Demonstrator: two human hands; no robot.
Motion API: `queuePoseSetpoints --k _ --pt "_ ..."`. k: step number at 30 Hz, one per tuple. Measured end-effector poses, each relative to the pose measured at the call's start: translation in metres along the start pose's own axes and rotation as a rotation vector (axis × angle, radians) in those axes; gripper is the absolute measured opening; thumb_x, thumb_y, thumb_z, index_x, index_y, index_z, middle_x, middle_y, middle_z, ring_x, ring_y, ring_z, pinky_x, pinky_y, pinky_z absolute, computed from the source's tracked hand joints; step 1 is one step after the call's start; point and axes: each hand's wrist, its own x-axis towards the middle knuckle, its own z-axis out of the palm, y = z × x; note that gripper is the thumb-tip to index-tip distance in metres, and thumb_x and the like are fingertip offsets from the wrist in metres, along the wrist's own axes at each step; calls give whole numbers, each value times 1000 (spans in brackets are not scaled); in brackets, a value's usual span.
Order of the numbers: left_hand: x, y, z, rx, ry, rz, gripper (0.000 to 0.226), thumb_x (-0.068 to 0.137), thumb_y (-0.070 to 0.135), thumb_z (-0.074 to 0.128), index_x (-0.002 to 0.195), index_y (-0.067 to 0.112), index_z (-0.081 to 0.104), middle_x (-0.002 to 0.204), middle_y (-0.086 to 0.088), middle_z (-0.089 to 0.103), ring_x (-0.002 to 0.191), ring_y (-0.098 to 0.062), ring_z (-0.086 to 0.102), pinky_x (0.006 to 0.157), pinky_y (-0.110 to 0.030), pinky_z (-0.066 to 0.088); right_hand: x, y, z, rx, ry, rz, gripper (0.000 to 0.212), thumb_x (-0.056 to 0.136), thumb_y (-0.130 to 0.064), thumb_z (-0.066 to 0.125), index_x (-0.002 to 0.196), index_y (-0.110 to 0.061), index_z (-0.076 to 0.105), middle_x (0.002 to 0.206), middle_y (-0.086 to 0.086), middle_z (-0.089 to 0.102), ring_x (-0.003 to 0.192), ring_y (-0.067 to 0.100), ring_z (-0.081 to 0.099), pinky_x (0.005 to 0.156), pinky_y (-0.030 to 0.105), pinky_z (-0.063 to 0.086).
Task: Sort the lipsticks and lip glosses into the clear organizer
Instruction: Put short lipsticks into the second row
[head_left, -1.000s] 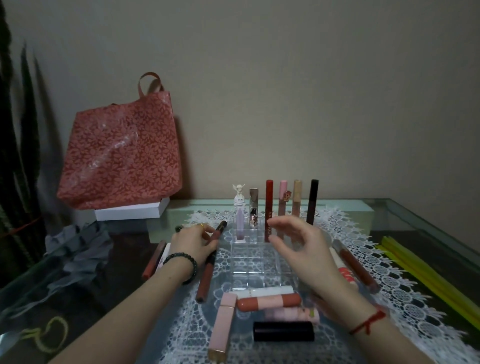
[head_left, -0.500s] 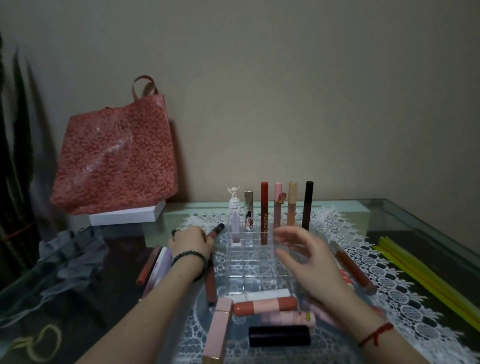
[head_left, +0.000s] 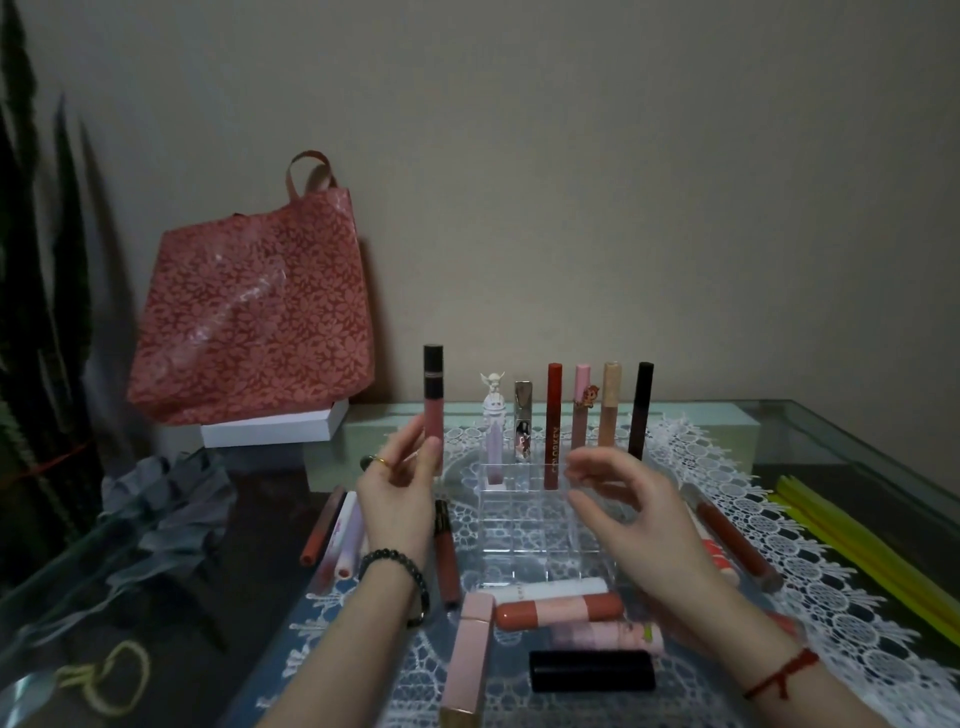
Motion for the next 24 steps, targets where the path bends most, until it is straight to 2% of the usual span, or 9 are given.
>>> queuePoseSetpoints --k 2,7,10,12,15,19,24 --pt "-5 0 1 -2 -74 26 30 82 10 60 90 38 60 90 19 64 80 11 60 66 -5 47 5 -2 2 16 11 -16 32 80 -10 64 99 -35 60 96 -18 64 92 -4 58 80 14 48" --pt "-12 -4 4 32 -223 50 29 81 10 61 90 37 64 92 21 68 90 3 62 76 -12 50 26 -14 17 80 -6 -4 29 81 -12 62 104 -30 59 92 -12 63 83 -3 58 74 8 48" --pt "-12 -5 5 45 -286 65 29 82 9 60 92 36 63 89 28 67 84 7 62 71 -8 48 42 -21 29 106 -10 2 30 80 -17 64 108 -28 59 91 -12 64 82 -4 59 71 9 49" --pt "-12 -6 6 39 -310 69 28 81 8 61 93 34 64 88 26 68 83 7 62 67 -6 46 49 -25 38 134 -11 -3 28 79 -18 66 105 -29 61 89 -13 64 82 0 61 69 10 50" --pt "-8 -10 5 35 -331 79 24 80 10 63 96 28 66 92 16 70 90 2 63 72 -9 47 55 -25 48 187 0 1 27 77 -15 69 103 -20 64 87 -11 66 80 3 63 65 8 49" --pt "-6 -12 4 36 -355 97 26 79 9 64 100 23 67 94 16 70 92 1 63 73 -9 47 56 -22 52 185 37 -16 26 78 -12 68 103 -16 65 84 -13 65 73 -10 59 58 2 44" --pt "-5 -14 3 94 -370 125 31 81 9 62 99 34 65 98 23 67 97 5 60 80 -8 45 57 -16 52 164 86 -9 25 79 -10 66 103 -15 65 87 -13 65 72 -15 58 60 1 44"
